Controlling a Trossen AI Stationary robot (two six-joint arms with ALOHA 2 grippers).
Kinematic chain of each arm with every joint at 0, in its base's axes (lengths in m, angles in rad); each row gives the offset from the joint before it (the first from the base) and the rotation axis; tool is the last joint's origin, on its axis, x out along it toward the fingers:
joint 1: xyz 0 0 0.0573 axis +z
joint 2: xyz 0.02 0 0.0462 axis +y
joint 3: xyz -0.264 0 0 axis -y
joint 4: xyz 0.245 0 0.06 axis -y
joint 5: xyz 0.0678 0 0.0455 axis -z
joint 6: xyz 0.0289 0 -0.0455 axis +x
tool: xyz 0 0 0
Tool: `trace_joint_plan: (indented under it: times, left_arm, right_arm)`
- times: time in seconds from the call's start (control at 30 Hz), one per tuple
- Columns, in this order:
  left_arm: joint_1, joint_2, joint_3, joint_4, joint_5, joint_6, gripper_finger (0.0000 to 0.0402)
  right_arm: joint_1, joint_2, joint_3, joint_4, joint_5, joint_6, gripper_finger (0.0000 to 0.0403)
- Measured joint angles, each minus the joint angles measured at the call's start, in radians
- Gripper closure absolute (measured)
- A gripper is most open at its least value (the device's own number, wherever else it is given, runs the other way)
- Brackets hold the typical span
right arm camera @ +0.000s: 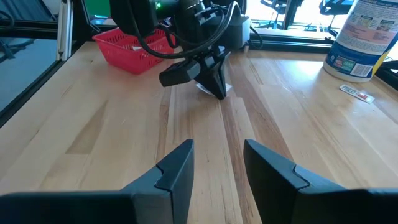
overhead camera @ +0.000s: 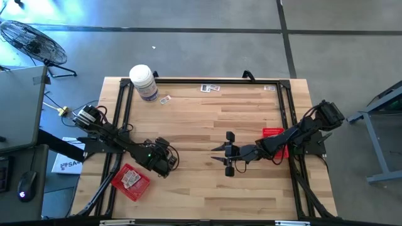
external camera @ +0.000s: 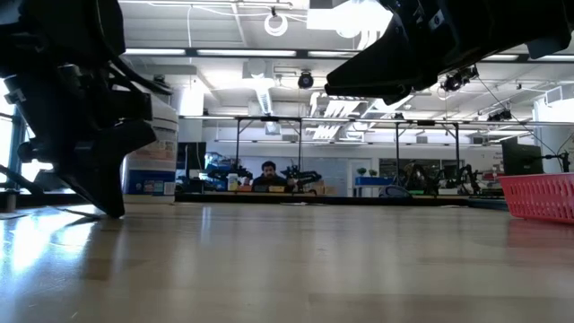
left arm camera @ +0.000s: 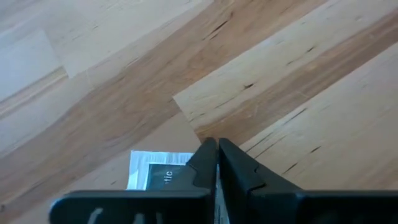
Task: Pick & Place First Aid Supplies
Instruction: Put the towelette pack into the right red bin
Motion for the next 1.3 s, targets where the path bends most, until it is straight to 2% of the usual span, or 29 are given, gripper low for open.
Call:
trace_joint_plan:
  times: [0.37,0.67,0.8,0.97,1.07,1.17,1.3]
  left_arm:
    - [0.000,0.000,0.016,-0.007,-0.022,0.061,0.0401]
    - [0.001,0.002,0.128,-0.010,-0.045,0.273,0.0401]
    - [0.002,0.001,0.193,-0.005,-0.074,0.377,0.0401]
    - [0.021,0.000,0.286,0.003,-0.101,0.515,0.0402]
    - [0.049,0.000,0.315,0.094,-0.092,0.637,0.0401]
    - [0.075,-0.001,0.310,0.306,-0.019,0.790,0.0401]
    - [0.095,-0.001,0.266,0.604,0.086,0.950,0.0401]
  right_arm:
    - [0.000,0.000,0.000,0.000,0.000,0.000,0.0269]
    - [-0.006,0.000,0.000,0.045,0.001,-0.016,0.0269]
    - [-0.014,0.000,0.001,0.119,-0.001,-0.046,0.0269]
    - [-0.016,0.000,0.001,0.141,-0.095,-0.104,0.0269]
    - [-0.016,0.000,0.001,0.133,-0.178,-0.115,0.0269]
    - [-0.009,0.000,0.001,0.116,-0.245,-0.148,0.0267]
    - [0.015,0.018,0.001,0.103,-0.263,-0.166,0.0256]
